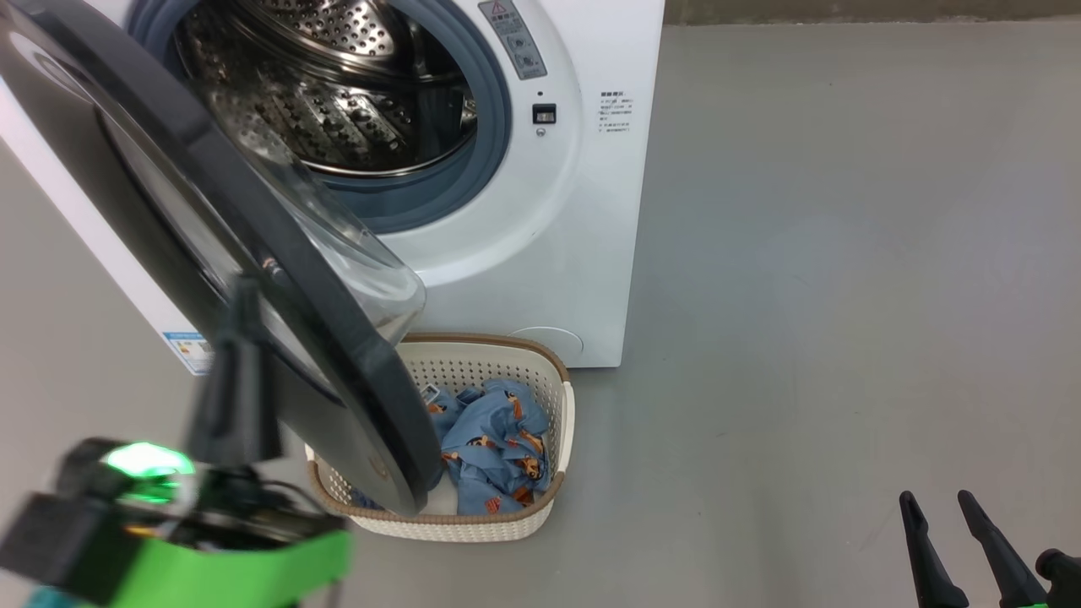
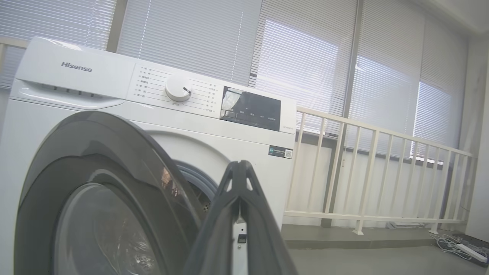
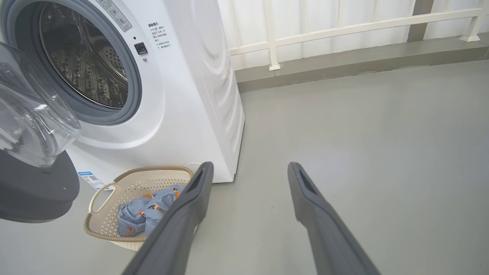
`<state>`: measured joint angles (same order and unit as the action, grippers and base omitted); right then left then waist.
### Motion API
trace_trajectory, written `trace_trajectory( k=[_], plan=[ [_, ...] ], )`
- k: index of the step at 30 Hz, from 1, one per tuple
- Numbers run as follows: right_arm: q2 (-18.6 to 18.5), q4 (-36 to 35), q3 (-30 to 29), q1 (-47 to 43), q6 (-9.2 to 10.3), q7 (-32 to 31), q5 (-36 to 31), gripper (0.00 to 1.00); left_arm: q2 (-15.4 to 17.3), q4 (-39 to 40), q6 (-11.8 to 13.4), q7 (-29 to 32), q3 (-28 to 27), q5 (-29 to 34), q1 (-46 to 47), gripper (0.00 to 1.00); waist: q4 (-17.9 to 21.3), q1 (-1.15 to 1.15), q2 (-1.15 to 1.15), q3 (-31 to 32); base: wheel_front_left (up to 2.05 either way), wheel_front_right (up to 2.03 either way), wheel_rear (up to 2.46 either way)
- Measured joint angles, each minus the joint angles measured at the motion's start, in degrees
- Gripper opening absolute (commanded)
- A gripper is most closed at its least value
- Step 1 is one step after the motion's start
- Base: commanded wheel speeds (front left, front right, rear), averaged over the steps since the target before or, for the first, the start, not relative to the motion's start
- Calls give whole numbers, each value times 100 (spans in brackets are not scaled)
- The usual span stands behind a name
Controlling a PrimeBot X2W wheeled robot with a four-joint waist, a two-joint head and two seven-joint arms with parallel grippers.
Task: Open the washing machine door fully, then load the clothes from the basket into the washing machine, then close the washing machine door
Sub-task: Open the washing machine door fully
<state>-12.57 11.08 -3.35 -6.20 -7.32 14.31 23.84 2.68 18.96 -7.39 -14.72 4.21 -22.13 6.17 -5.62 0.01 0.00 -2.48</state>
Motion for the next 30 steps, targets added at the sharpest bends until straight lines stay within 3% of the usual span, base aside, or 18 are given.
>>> trace_trajectory(
  k=[5,12,19,30],
  plan=[
    [-1,-19,-12,3,0,0,1,100,-7,119,0,0,954,59,-3,0,24,0,0,-43,0,0,0],
    [4,-30,16,15,0,0,1,100,2,-1026,0,2,1749,-479,20,0,105,0,0,-114,0,0,0],
    [29,-40,66,47,0,0,1,100,-4,-2089,0,3,1763,-693,344,0,179,0,0,-188,0,0,0],
    [40,-74,65,65,0,0,1,100,-18,-2840,-1,3,1524,-814,508,0,183,0,0,-226,0,0,0]
  ],
)
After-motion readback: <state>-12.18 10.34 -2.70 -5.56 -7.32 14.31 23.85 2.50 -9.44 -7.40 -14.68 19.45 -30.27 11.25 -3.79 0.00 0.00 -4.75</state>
